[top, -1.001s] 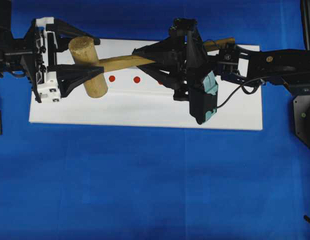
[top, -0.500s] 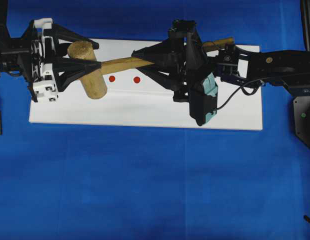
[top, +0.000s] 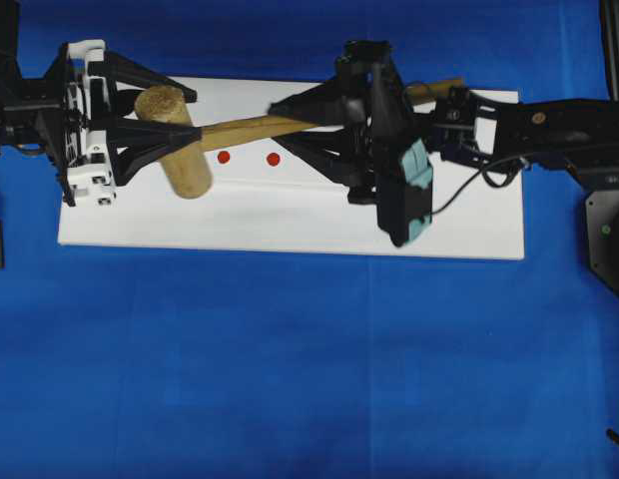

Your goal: Hit the mark with a hammer.

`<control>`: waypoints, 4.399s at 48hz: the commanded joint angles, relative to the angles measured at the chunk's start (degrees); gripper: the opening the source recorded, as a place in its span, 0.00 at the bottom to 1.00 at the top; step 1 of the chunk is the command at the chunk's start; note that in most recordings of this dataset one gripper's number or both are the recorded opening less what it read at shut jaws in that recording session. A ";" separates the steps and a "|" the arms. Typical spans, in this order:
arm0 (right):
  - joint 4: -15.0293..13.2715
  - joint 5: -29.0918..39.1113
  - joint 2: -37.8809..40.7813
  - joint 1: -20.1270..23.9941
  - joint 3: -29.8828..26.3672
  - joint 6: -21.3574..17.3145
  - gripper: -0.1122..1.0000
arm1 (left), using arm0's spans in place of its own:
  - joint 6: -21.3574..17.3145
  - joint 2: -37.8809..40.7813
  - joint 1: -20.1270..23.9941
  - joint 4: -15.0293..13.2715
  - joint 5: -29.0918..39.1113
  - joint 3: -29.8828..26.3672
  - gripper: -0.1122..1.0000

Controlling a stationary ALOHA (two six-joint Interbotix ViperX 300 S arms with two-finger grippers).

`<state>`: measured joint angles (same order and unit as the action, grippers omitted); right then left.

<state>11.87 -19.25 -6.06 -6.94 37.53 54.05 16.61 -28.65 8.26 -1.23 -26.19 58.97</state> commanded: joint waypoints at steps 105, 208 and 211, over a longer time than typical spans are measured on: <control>12.57 9.93 3.16 0.18 -3.87 -17.14 0.12 | -27.77 0.09 -3.08 0.18 2.37 -1.67 0.52; 13.89 14.06 -2.11 -4.57 1.67 -25.58 0.12 | -25.05 -30.23 -3.08 0.18 28.56 10.37 0.80; 14.24 14.06 -1.85 -4.31 1.58 -25.58 0.12 | -25.05 -30.32 -3.08 0.26 28.56 10.46 0.80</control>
<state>25.58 -4.57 -7.21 -11.51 40.87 28.56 -8.61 -59.33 5.27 -0.97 2.64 70.05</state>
